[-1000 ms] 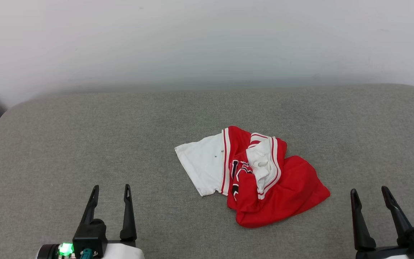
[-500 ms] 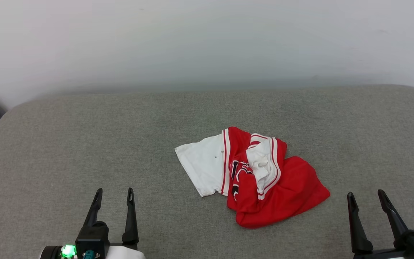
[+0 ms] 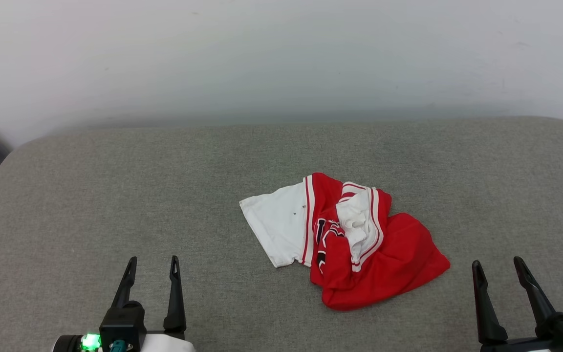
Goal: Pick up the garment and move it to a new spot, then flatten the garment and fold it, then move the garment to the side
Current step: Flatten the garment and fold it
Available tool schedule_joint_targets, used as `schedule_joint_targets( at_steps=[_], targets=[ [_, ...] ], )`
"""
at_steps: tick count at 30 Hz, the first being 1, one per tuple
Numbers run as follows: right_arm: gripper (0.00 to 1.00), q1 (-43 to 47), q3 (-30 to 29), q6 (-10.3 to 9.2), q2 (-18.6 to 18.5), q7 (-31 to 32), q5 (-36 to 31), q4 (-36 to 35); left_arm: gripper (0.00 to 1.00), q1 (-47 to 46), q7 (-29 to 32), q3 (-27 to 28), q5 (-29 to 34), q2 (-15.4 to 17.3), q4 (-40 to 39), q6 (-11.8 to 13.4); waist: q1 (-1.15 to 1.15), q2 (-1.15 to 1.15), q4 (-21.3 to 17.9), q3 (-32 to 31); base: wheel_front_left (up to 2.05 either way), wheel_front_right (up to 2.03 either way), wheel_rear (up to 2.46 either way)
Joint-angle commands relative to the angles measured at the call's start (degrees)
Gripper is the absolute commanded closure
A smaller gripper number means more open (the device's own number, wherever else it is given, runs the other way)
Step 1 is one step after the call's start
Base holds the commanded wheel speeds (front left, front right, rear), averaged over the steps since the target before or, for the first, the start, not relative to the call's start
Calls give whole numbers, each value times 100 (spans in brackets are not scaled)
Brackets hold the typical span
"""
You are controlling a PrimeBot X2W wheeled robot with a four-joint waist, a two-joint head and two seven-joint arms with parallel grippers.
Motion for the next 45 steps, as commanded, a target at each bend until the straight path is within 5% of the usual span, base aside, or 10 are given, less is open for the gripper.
schedule_joint_targets(
  at_steps=[1, 12, 20, 28, 32, 38, 45],
  targets=[
    [0, 31, -5, -4, 10, -14, 23, -26, 0, 65, -15, 21, 25, -10, 2, -16, 0, 0, -1, -3, 0, 0, 0],
    [0, -349, -56, -4, 11, -14, -38, -379, 0, 64, -15, 148, 78, -90, 17, -101, 0, 0, 20, 9, 0, 0, 0],
    [0, -1752, 248, -4, -2, -13, -640, -884, 0, -59, -14, 205, 105, -128, -37, -147, 0, 0, 59, 162, 0, 0, 0],
    [0, -3465, 1379, -4, -1177, 74, -187, 296, 0, -236, -15, 295, 108, -152, -83, -182, 0, 0, 202, 465, 0, 0, 0],
    [0, -4264, 2499, -4, -2013, 1076, 569, 932, 0, -283, -15, 295, 97, -175, -157, -164, 0, 0, 280, 631, 0, 0, 0],
    [0, -5535, 4727, -6, -3309, 2982, 2063, 941, 0, -484, -14, 297, 66, -203, -241, -183, 0, 0, 386, 982, 0, 0, 0],
    [0, -6676, 6313, -5, -3921, 4827, 3504, 807, 0, -750, -14, 227, 12, -228, -338, -175, 0, 0, 544, 1426, 0, 0, 0]
  ],
)
